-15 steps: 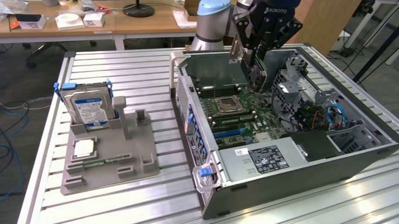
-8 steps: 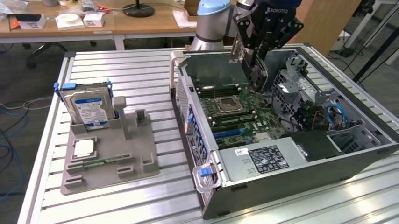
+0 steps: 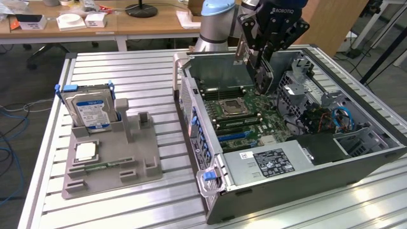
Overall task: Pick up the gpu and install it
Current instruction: 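Insert the gpu into the slot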
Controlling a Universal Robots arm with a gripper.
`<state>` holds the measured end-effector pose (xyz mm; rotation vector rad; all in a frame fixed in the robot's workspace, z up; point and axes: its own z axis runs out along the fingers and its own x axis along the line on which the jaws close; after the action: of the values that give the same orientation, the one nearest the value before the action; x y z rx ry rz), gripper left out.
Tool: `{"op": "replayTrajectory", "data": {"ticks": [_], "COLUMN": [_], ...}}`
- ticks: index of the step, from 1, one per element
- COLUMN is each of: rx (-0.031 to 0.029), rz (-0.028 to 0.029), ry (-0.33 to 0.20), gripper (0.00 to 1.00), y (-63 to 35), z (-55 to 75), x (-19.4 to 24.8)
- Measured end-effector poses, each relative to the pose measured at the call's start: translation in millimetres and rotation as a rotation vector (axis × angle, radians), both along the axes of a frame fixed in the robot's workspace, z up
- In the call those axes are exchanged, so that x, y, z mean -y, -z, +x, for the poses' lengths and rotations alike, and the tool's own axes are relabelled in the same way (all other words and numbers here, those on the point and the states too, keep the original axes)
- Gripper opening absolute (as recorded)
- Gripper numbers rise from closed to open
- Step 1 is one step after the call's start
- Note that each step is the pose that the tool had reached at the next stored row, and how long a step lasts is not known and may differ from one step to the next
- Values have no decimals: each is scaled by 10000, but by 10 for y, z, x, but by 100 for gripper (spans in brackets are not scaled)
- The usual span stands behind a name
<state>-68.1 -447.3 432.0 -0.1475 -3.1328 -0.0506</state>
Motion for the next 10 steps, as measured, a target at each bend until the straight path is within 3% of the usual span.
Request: {"op": "replayTrajectory", "data": {"ticks": [4, 10], "rx": [1, 0], "rz": [-1, -1], "ry": [-62, -837], "gripper": [26, 26], "y": [0, 2], "z": [0, -1], "x": [0, 0]}}
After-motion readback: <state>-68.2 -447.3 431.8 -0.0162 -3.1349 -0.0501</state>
